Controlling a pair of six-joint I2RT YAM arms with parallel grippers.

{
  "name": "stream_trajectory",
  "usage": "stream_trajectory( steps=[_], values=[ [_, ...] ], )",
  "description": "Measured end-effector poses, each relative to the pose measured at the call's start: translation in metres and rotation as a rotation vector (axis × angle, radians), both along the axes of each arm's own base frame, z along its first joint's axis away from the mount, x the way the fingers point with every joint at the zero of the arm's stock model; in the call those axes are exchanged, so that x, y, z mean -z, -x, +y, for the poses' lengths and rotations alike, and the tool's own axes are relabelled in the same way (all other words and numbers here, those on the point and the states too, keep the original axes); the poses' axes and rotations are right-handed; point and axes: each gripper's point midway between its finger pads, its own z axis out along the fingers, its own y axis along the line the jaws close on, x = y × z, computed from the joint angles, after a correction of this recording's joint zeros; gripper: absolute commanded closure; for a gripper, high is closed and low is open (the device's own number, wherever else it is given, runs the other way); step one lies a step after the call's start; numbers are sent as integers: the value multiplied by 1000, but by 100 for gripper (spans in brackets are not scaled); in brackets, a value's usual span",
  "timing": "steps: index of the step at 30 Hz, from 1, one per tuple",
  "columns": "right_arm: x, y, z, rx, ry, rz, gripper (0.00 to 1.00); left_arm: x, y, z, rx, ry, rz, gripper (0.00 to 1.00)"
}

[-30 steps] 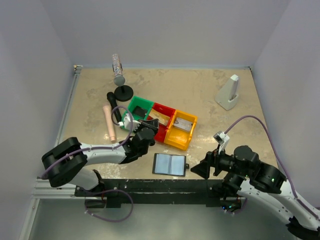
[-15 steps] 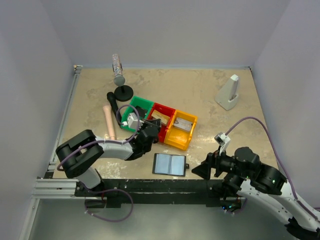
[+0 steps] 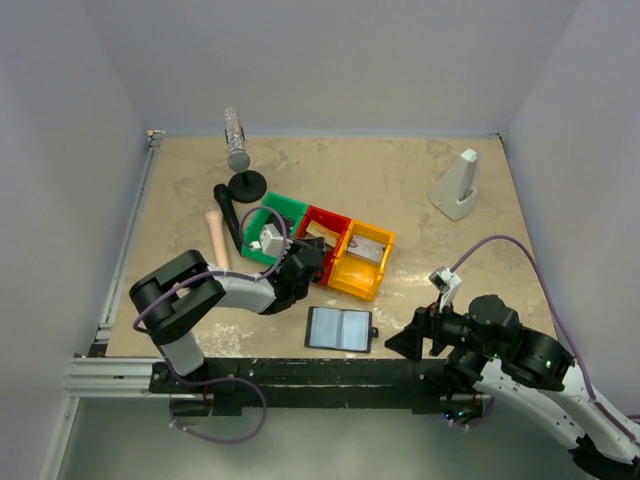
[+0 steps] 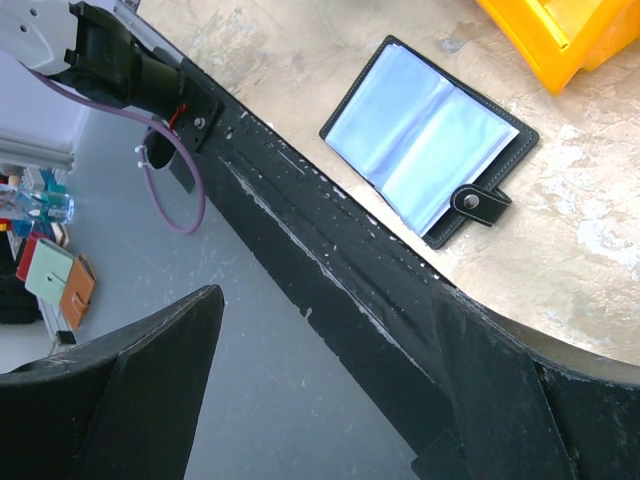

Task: Take the credit cards out of the card holder
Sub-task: Place the credit card in the storage box.

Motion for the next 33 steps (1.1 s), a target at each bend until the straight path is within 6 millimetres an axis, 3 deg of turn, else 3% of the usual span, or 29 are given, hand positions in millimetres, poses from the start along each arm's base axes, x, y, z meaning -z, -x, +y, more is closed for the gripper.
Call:
stream_trajectory(
  steps=[13,33],
  values=[
    [1,0,-1,0,4,2,10,22,-6,-1,10,-24,64,100],
    [2,0,-1,-3,10,1,9,33,-2,-7,94,-38,125,76]
  ],
)
